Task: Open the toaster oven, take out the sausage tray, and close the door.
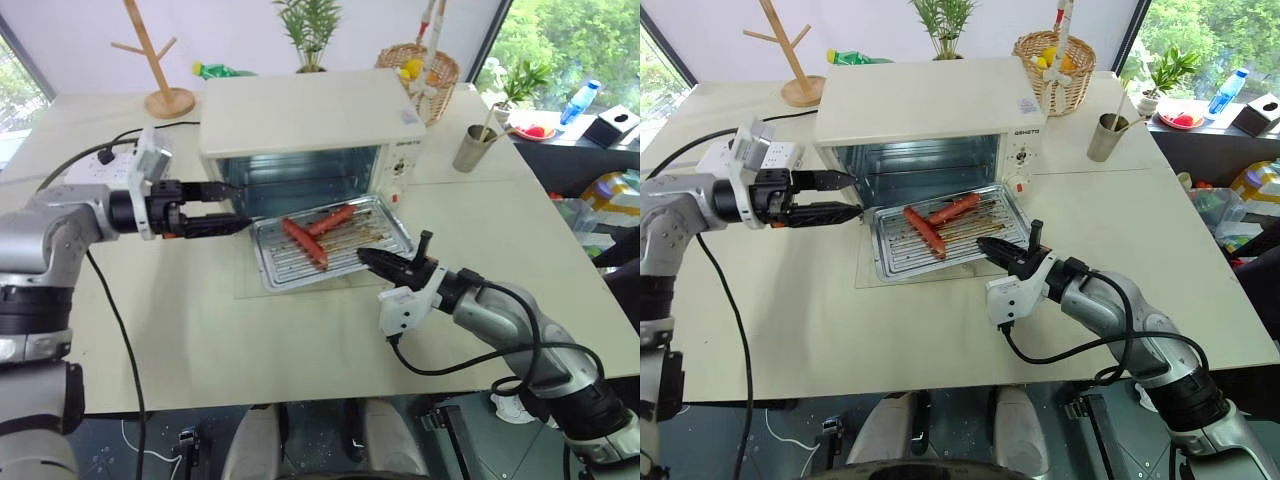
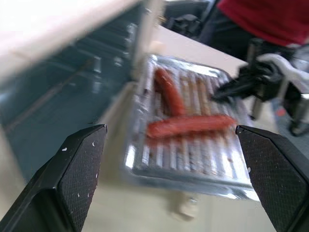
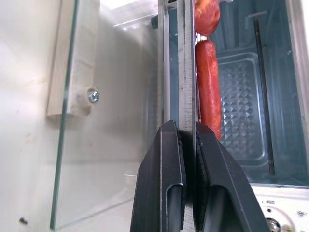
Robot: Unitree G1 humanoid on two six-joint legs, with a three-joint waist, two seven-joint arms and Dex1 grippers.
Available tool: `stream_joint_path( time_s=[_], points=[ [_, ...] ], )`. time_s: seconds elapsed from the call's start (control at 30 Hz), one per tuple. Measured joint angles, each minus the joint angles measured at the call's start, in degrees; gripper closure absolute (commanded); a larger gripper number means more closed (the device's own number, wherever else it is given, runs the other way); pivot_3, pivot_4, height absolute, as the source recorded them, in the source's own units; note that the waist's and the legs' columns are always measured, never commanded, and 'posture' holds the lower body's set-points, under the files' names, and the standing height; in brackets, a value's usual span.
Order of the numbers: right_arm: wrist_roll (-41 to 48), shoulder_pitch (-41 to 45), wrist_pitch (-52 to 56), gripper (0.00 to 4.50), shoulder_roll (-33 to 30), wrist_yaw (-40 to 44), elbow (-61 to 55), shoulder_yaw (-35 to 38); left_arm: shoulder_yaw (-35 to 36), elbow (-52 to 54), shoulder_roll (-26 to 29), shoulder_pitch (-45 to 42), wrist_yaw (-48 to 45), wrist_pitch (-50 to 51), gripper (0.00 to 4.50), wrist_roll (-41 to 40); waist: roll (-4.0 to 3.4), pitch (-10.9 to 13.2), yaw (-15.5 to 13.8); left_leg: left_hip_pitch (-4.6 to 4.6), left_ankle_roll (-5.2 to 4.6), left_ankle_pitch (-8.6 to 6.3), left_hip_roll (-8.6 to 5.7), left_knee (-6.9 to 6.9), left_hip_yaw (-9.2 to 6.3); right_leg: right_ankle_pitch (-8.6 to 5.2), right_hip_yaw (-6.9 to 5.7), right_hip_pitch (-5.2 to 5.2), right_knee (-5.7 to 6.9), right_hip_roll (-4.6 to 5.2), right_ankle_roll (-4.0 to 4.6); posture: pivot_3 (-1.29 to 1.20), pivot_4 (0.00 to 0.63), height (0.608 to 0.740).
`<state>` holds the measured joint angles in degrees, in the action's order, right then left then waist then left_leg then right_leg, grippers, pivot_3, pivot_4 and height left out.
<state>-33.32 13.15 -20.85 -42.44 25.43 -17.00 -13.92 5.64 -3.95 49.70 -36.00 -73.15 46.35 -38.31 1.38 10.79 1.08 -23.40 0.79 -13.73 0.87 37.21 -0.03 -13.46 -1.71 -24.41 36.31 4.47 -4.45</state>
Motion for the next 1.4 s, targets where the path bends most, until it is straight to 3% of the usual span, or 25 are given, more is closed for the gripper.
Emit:
stream_joint_path(
  time_s=[0.07,0.37,0.57,0.93,1.37,1.4],
  points=[
    [-0.77,0.17,-1.18,4.43,-0.17,-0.39,0.39,0.14,1.05,1.52,1.19,2.34,0.01,2.53,0.00,-1.61,0.00,0.00,-0.12,0.00,0.00,0.00,0.01,0.00,-0.02,0.00,0.00,-0.01,0.01,-0.01,0.00,0.00,0.150,0.740],
    [-2.09,1.16,-8.36,4.43,-1.21,-2.22,3.29,0.36,17.58,13.88,4.00,21.40,8.35,27.66,0.00,-20.70,0.00,0.00,-0.38,0.01,0.00,0.00,0.05,0.00,-0.14,-0.09,0.03,0.00,0.00,0.07,0.11,0.00,0.150,0.740],
    [-1.96,2.21,-11.08,4.43,-1.19,-2.22,5.12,0.35,23.25,16.69,-2.23,25.75,20.23,35.57,0.00,-29.28,0.02,-0.01,-0.40,0.06,0.01,0.00,0.03,0.07,-0.19,-0.11,0.09,0.10,0.00,0.17,0.17,0.00,0.150,0.740],
    [-0.12,4.50,-12.69,4.43,0.89,-0.79,5.20,0.27,20.03,16.82,-10.86,24.52,35.94,36.88,0.00,-37.44,0.03,-0.02,-0.58,0.08,0.03,0.02,-0.02,0.07,-0.22,-0.09,0.09,0.11,0.04,0.16,0.17,0.00,0.150,0.740],
    [0.32,5.58,-12.62,4.43,2.40,0.91,5.24,-0.31,13.02,9.82,-14.50,15.34,40.95,37.79,0.00,-41.05,0.04,-0.03,-0.30,0.11,0.05,0.03,-0.04,0.04,-0.20,-0.01,0.09,0.12,0.05,0.13,0.03,0.00,0.150,0.740],
    [0.32,5.59,-12.56,4.50,2.51,0.91,5.24,-0.31,13.02,9.49,-14.46,15.34,41.09,37.94,0.53,-41.27,0.04,-0.03,-0.33,0.11,0.05,0.03,-0.04,0.04,-0.21,-0.01,0.09,0.12,0.05,0.13,0.03,0.00,0.150,0.740]
  ],
)
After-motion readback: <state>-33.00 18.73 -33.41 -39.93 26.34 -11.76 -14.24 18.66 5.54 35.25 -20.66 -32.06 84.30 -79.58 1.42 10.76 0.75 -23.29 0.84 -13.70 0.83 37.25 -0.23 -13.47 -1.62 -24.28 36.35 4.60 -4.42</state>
